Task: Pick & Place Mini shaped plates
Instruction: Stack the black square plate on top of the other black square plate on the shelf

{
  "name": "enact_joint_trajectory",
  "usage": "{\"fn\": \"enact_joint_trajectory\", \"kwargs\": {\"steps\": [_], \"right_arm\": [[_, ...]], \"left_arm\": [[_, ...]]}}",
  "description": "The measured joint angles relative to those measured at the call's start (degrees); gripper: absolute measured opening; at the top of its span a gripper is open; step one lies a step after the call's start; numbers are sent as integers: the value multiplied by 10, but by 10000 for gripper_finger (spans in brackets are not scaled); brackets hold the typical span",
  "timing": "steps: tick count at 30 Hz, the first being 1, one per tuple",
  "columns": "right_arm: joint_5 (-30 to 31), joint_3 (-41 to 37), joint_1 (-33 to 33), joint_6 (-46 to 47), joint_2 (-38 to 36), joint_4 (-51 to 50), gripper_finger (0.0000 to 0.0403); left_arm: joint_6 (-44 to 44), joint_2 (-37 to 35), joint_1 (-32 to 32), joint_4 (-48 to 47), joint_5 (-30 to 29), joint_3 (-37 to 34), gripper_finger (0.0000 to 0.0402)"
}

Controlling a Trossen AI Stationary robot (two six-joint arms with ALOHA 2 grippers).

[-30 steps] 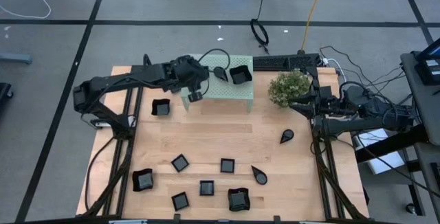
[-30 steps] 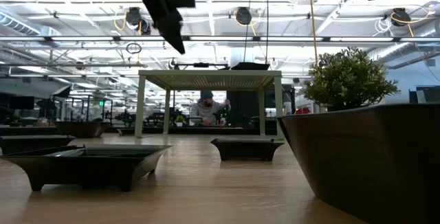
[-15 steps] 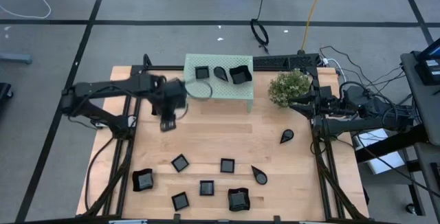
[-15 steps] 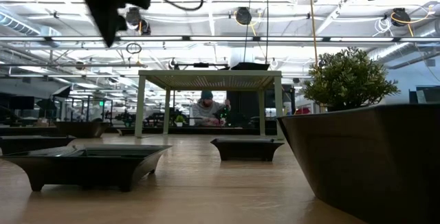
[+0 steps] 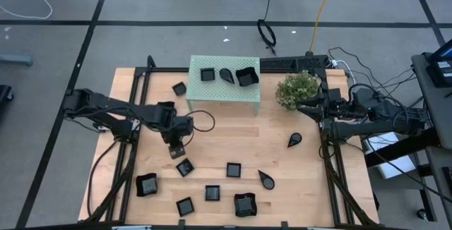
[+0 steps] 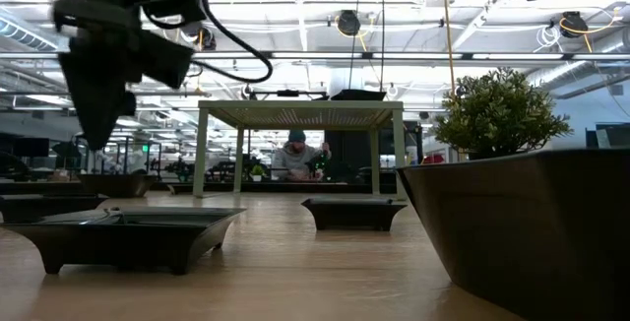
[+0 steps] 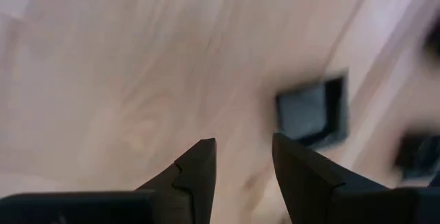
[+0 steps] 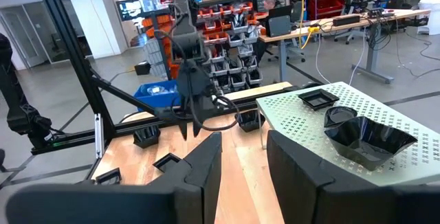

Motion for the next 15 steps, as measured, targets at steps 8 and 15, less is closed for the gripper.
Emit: {"fn": "enact_joint_trajectory", "kwargs": {"steps": [8, 15], "right_arm": [[0, 0, 0, 0, 0, 0, 105], [0, 0, 0, 0, 0, 0, 105]], "left_arm": [[-223, 24, -69, 114, -65, -27, 145], [-290, 49, -148, 123, -105, -16, 145]]}}
